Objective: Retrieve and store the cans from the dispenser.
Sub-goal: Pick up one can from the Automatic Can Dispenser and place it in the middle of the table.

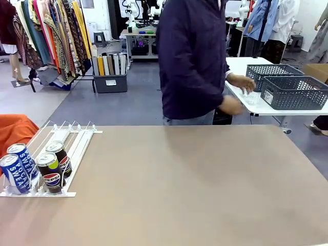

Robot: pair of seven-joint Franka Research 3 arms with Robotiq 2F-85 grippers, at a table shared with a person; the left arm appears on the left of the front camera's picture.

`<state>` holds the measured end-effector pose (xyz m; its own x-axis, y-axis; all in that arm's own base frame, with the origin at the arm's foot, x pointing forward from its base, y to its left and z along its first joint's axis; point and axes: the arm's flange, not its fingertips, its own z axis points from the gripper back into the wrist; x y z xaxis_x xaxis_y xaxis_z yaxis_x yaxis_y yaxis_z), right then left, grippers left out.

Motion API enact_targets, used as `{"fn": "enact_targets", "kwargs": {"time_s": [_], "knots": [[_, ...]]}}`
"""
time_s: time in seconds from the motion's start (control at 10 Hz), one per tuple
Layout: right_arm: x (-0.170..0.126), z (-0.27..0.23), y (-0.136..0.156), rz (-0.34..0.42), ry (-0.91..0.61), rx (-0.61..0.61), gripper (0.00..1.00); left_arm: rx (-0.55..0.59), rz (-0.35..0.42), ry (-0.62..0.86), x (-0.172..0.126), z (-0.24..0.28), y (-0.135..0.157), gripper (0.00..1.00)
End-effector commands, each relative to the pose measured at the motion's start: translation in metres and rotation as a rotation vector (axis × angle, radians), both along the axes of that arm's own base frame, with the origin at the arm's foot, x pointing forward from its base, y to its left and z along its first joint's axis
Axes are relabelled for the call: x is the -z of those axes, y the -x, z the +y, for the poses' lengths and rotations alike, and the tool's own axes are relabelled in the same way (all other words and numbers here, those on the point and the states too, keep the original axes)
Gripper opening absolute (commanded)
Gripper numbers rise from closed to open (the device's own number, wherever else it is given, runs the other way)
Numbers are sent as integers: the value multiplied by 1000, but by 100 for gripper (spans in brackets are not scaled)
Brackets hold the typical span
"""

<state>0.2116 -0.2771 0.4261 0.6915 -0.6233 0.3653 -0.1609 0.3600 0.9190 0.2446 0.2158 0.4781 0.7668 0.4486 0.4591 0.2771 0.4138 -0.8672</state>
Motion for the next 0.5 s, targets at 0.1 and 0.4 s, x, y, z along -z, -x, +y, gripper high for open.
{"fn": "enact_targets", "kwargs": {"time_s": [0.1, 0.4], "knots": [[52, 101, -8, -52, 47, 75, 100, 0, 0, 0, 0, 0, 0, 100], [24, -13, 5, -14, -53, 57, 100, 0, 0, 0, 0, 0, 0, 100]]}}
